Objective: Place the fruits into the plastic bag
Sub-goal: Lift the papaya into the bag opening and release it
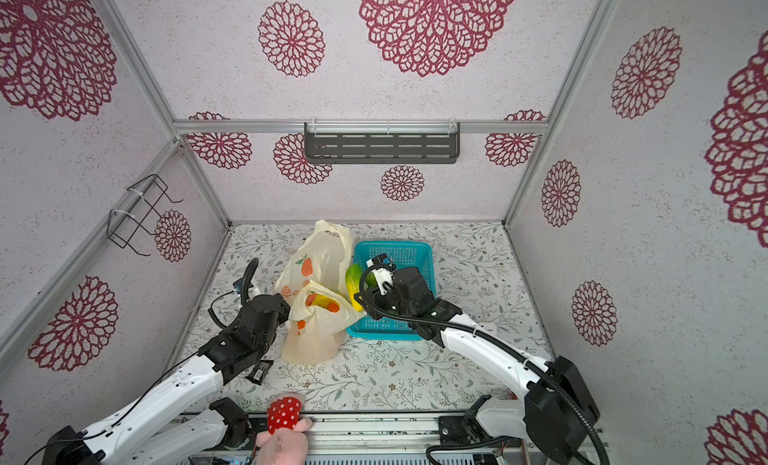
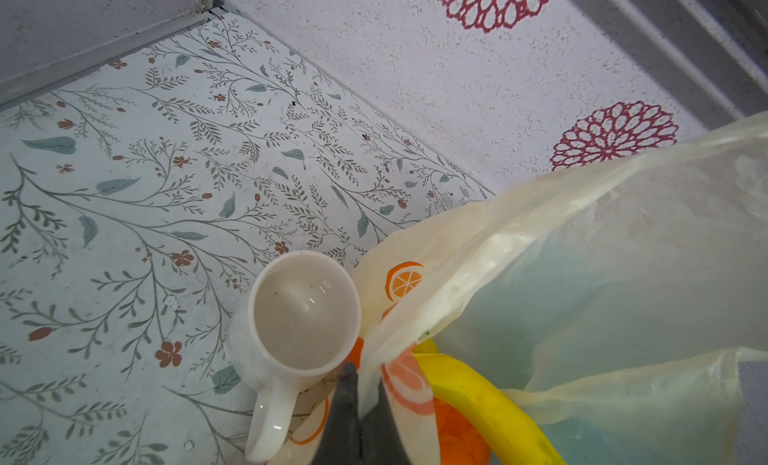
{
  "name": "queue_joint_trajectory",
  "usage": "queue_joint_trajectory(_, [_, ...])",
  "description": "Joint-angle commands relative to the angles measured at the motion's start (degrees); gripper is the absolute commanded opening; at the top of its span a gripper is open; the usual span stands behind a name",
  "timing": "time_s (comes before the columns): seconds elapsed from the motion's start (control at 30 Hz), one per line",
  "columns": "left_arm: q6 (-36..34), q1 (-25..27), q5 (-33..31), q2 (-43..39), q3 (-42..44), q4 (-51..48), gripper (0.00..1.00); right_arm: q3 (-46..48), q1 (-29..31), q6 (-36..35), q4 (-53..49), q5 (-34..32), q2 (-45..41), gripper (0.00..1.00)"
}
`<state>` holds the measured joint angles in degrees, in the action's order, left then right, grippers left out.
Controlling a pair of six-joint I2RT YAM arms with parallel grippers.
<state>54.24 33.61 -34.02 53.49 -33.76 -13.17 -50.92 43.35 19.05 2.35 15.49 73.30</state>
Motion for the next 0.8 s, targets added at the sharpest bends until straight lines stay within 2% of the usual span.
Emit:
queue_joint_trajectory(0.0, [-0.11, 0.32, -0.43, 0.38, -0.54, 0.80, 0.00, -2.82, 1.52, -3.29, 1.17, 2.67, 2.06, 0.29])
queue_joint_trajectory(0.23, [0.34, 0.35, -0.08, 0.32, -0.52, 0.78, 0.00, -8.00, 3.11, -4.00, 0.60, 5.17, 10.11, 0.31])
queue_joint_trajectory(0.43, [0.21, 0.38, -0.07, -0.49, -0.28, 0.77, 0.00, -10.99, 3.40, -3.37, -1.71, 3.19, 14.86, 0.36])
queue_joint_trajectory(0.53, [0.08, 0.32, -0.56, -0.92, -0.09, 0.64, 0.00, -12.31, 3.40, -3.34, -4.66, 0.47, 16.42, 0.46])
queue_joint_trajectory(0.63, [-0.08, 0.32, -1.20, -1.02, 0.01, 0.71, 0.00, -12.29, 3.40, -3.59, -5.69, -1.72, 16.12, 0.63])
queue_joint_trajectory(0.77, [-0.19, 0.38, -1.53, -1.02, 0.10, 1.07, 0.00, -11.63, 3.40, -3.70, -5.78, -3.71, 13.94, 0.71])
